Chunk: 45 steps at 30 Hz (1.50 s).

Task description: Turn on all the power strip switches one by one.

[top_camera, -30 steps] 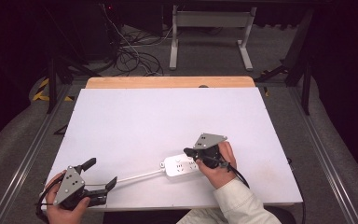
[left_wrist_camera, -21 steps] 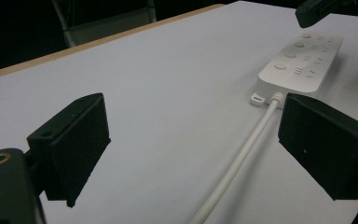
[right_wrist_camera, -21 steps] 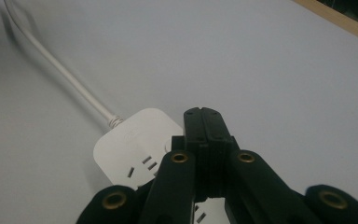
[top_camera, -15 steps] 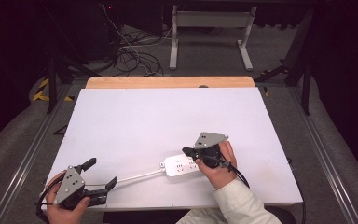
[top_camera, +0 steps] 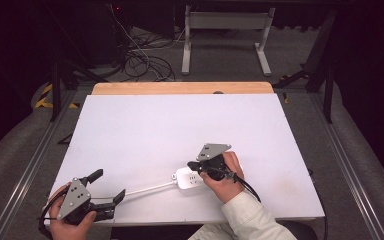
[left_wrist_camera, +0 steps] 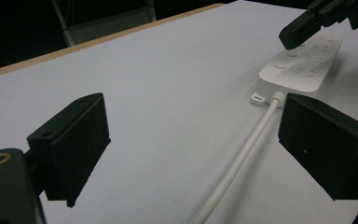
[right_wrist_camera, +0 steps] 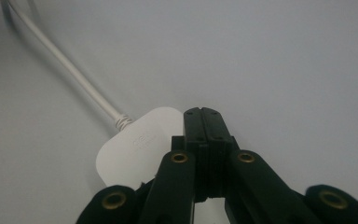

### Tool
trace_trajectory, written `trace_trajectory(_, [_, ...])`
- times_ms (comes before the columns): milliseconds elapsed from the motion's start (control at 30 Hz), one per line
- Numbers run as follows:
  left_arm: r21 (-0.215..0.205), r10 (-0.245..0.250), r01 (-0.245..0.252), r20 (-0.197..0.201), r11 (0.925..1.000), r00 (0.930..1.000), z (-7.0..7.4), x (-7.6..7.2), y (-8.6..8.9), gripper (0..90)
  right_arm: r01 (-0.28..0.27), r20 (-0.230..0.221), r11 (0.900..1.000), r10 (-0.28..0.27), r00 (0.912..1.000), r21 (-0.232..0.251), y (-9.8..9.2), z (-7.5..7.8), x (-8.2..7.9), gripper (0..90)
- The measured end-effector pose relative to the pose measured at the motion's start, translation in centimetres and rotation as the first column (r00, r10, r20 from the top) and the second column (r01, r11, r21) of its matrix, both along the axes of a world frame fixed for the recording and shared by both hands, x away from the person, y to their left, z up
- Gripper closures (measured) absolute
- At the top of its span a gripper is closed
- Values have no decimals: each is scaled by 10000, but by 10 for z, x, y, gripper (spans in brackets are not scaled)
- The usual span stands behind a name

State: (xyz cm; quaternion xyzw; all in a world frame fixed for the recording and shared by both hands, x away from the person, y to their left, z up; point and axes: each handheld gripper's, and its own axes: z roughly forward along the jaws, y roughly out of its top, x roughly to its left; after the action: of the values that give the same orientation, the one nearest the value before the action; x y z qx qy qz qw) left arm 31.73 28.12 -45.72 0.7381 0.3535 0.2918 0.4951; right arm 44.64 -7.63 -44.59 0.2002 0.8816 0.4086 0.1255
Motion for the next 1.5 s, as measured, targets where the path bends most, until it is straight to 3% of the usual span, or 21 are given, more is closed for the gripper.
trace_trajectory(233, [48,-3,3,32,10000,10000,0,0,0,93,-55,-317,9998,48,9995,-214,4,-9,4,900])
trace_trajectory(1500, [129,-23,22,99,9999,9999,1,-1,-1,93,-44,-513,9974,7,9987,-725,9,-15,5,900])
